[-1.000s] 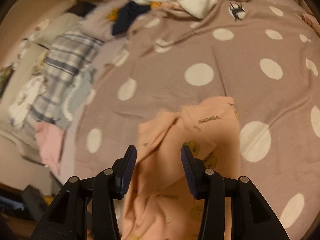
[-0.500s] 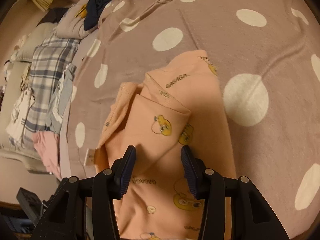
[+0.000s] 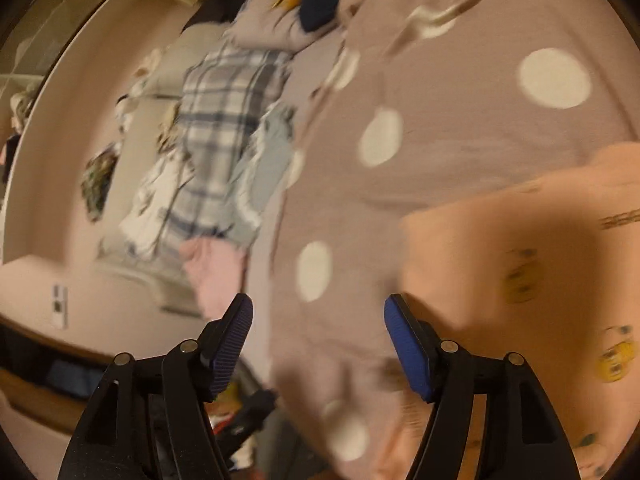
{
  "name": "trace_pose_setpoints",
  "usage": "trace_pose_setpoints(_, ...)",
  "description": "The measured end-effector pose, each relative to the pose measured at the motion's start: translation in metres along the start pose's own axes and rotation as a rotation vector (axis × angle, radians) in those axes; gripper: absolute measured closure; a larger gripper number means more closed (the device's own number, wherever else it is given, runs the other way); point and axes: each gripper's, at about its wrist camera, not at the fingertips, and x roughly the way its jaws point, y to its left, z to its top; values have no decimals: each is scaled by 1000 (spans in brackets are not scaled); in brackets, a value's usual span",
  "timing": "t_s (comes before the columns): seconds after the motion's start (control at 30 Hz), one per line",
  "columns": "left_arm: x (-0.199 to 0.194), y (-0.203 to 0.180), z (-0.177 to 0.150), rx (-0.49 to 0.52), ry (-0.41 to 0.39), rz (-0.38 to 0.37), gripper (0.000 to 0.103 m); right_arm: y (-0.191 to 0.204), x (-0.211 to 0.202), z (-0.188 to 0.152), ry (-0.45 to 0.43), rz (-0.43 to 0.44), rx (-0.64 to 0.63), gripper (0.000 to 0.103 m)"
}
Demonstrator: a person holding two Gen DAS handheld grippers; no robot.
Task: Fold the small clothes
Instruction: 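Open the right gripper and smooth the folded strip, then grasp the strip end with the left gripper while the right gripper grasps it too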
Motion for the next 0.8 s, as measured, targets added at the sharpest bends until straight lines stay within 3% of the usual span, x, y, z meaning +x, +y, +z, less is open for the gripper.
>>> trace_pose_setpoints(0.07, 2, 2, 1, -13, 14, -8, 1, 7, -4, -6, -2, -26, -26, 33)
trace_pose_setpoints(0.2, 4, 0, -1, -5, 30, -16, 1, 19, -28, -28, -83, -290, -145, 31)
trace_pose_setpoints(0.27, 3, -2, -3, 11, 26, -4, 1, 19, -39, -30, -132, -362, -190, 25)
trace_pose_setpoints(0.33, 5, -2, -3, 13, 30, 1, 1, 9, -35, -25, -131, -337, -161, 20)
trace_pose_setpoints(0.43, 6, 5, -1, -8, 44, -9, 1, -23, 4, -25, 55, -189, -28, 18)
trace_pose_setpoints(0.53, 1, 13, 3, -51, 18, 0, 1, -27, 13, -36, 35, -138, -49, 18)
trace_pose_setpoints(0.57, -1, 15, 5, -56, 9, 5, 1, -23, 7, -38, 23, -92, -54, 18)
trace_pose_setpoints(0.6, -2, 15, 5, -56, 3, 6, 1, -22, 3, -38, 51, -5, -35, 18)
trace_pose_setpoints(0.67, -1, 14, 6, -61, 6, 5, 1, -17, -7, -40, 101, 91, -8, 18)
trace_pose_setpoints(0.7, 1, 12, 5, -62, 14, 1, 1, -14, -13, -41, 93, 76, -23, 18)
trace_pose_setpoints(0.8, 9, 3, 1, -26, 74, -47, 1, -7, -50, -51, -50, -117, -112, 18)
